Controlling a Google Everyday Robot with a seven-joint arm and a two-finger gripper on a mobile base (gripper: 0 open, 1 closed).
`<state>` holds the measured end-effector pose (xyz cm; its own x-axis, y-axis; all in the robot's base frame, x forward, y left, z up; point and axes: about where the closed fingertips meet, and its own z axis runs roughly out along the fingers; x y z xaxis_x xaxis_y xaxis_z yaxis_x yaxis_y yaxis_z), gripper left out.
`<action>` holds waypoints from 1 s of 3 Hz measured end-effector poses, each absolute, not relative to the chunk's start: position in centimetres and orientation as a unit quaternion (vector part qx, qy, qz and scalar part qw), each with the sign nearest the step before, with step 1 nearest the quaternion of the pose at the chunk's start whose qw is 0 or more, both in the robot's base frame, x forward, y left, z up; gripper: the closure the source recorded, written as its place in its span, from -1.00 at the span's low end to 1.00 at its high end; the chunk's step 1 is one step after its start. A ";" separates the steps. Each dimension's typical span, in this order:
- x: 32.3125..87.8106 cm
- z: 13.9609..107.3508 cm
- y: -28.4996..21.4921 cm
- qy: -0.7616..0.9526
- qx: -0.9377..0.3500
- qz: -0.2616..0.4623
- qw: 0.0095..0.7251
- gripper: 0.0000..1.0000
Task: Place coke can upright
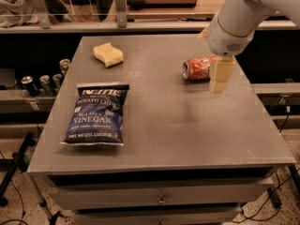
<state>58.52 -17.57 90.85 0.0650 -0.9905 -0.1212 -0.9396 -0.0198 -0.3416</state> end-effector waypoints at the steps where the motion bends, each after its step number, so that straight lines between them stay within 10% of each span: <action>1: 60.2 90.0 -17.5 0.676 -0.712 -0.097 0.163 -1.00; 3: 62.0 88.6 -17.6 0.670 -0.717 -0.119 0.150 -1.00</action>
Offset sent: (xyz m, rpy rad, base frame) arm 0.0396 -0.0022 -0.0233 -0.0962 -0.0464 -0.0050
